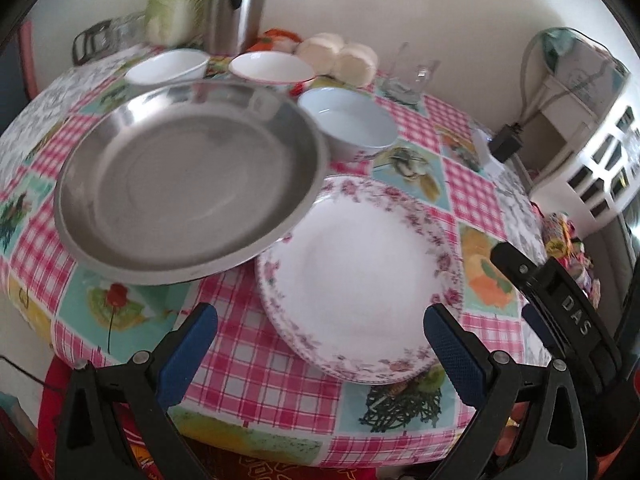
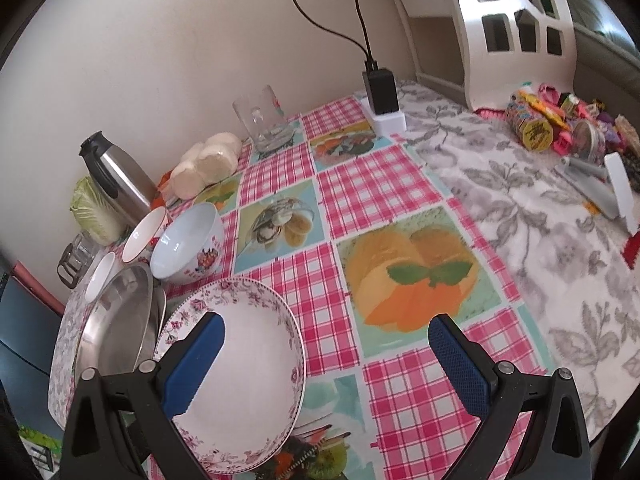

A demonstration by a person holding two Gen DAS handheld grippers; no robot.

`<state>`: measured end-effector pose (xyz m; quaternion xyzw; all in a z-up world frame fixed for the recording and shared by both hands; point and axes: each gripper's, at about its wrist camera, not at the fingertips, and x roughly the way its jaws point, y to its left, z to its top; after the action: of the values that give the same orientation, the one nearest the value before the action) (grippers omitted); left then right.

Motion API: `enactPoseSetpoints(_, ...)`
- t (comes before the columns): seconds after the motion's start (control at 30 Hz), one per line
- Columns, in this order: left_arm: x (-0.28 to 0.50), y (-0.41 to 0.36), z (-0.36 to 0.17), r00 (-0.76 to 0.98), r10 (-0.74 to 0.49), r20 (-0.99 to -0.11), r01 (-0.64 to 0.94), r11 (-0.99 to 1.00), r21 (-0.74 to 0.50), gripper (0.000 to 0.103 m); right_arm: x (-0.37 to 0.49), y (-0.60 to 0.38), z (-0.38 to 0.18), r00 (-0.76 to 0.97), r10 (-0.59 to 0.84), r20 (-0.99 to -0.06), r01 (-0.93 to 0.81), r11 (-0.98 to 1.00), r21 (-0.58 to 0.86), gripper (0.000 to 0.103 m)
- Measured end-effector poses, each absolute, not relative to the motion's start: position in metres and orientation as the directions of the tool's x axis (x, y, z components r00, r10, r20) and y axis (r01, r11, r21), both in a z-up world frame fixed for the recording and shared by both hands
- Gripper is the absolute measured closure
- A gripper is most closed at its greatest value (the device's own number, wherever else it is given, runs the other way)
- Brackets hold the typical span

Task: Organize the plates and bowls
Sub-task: 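Move the right gripper to the rim of the pink-floral white plate, then close the right gripper on the floral plate rim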

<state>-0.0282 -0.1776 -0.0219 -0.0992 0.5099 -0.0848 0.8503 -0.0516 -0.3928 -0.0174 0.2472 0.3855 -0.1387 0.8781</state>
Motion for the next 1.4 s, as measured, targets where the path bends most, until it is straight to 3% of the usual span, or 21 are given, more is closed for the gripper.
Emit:
enactPoseSetpoints(0.4,-0.018,-0.156,-0.06,0.35,-0.253,-0.902,-0.102,0.947,-0.305,0.001,-0.037,-0.374,-0.045,0.611,0.033,-0.791,0.392,0.855,0.339,0.0)
enactPoseSetpoints(0.47,-0.016,-0.153,-0.061,0.351,-0.257,-0.9,-0.115,0.942,-0.314,0.006,-0.035,-0.373,-0.048,0.606,0.049,-0.794,0.394,0.848,0.353,0.002)
enactPoseSetpoints(0.53,-0.013,-0.148,-0.064,0.348,-0.262,-0.9,-0.132,0.937,-0.324,0.021,-0.035,-0.374,-0.05,0.61,0.071,-0.789,0.391,0.839,0.378,0.006)
enactPoseSetpoints(0.77,-0.007,-0.14,-0.068,0.355,-0.267,-0.896,-0.16,0.927,-0.34,0.028,-0.035,-0.379,-0.058,0.604,0.101,-0.79,0.42,0.802,0.424,0.014)
enactPoseSetpoints(0.93,-0.004,-0.139,-0.069,0.368,-0.269,-0.89,-0.155,0.926,-0.344,0.045,-0.033,-0.377,-0.061,0.607,0.128,-0.784,0.413,0.793,0.449,0.018)
enactPoseSetpoints(1.13,0.003,-0.135,-0.07,0.387,-0.269,-0.882,-0.167,0.921,-0.353,0.058,-0.032,-0.377,-0.067,0.594,0.148,-0.79,0.43,0.773,0.467,0.038)
enactPoseSetpoints(1.27,0.004,-0.133,-0.071,0.39,-0.276,-0.879,-0.163,0.918,-0.361,0.061,-0.032,-0.377,-0.068,0.578,0.116,-0.808,0.45,0.781,0.434,0.059)
enactPoseSetpoints(1.4,0.005,-0.134,-0.073,0.387,-0.289,-0.876,-0.159,0.914,-0.372,0.075,-0.034,-0.38,-0.069,0.568,0.098,-0.817,0.467,0.779,0.419,0.072)
